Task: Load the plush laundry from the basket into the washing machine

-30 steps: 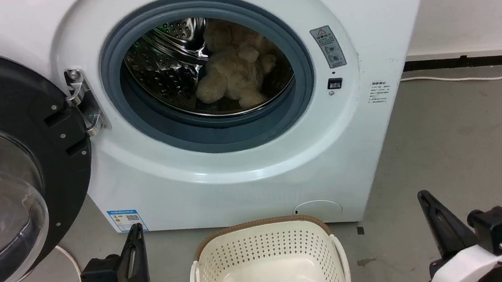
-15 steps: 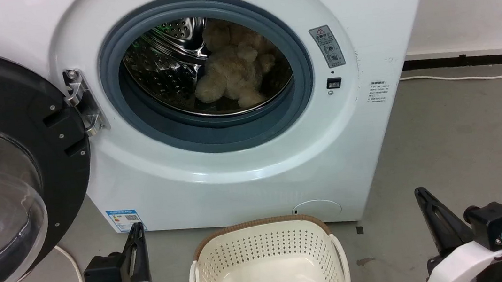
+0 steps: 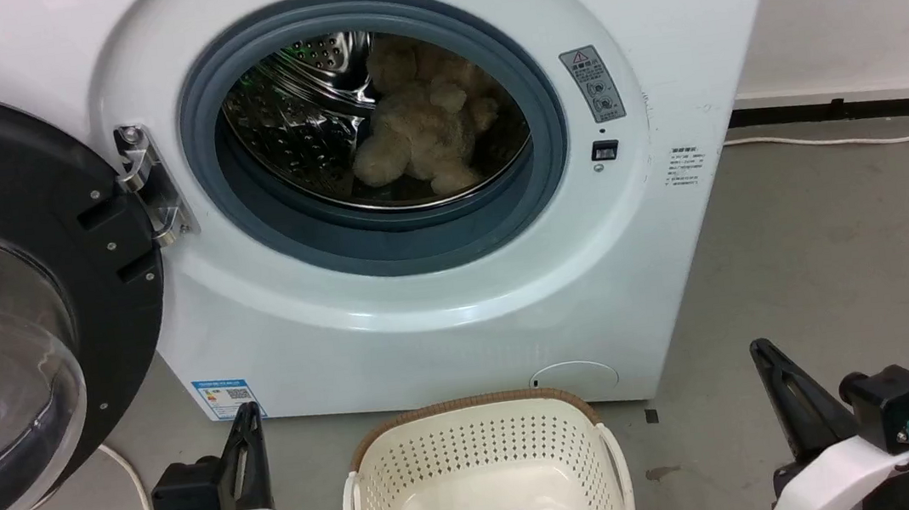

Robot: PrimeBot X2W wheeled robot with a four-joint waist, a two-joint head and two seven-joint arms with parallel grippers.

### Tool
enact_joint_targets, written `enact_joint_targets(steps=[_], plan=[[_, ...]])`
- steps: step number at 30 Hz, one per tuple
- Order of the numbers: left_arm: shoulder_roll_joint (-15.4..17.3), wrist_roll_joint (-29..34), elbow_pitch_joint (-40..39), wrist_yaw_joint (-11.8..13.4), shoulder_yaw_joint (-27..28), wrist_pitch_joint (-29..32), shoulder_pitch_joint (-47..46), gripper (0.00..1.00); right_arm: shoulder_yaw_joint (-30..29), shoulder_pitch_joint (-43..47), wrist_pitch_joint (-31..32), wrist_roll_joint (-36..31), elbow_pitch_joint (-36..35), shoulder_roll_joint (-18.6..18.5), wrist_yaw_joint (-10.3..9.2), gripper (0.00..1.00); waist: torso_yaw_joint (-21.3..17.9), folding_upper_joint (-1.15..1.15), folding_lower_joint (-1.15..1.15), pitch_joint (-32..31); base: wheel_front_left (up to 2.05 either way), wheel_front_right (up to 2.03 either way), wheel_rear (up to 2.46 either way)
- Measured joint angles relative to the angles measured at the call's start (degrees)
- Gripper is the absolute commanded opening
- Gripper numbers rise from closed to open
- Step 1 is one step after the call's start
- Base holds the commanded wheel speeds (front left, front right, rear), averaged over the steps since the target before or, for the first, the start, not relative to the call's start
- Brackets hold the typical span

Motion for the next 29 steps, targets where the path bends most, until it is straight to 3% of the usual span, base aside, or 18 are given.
enact_joint_targets(steps=[29], plan=[[0.0, 0.0, 0.0, 0.0, 0.0, 0.0, 0.0, 0.0, 0.0, 0.0, 0.0, 0.0, 0.0, 0.0, 0.0, 0.0, 0.0, 0.0, 0.01, 0.0, 0.0, 0.0, 0.0]])
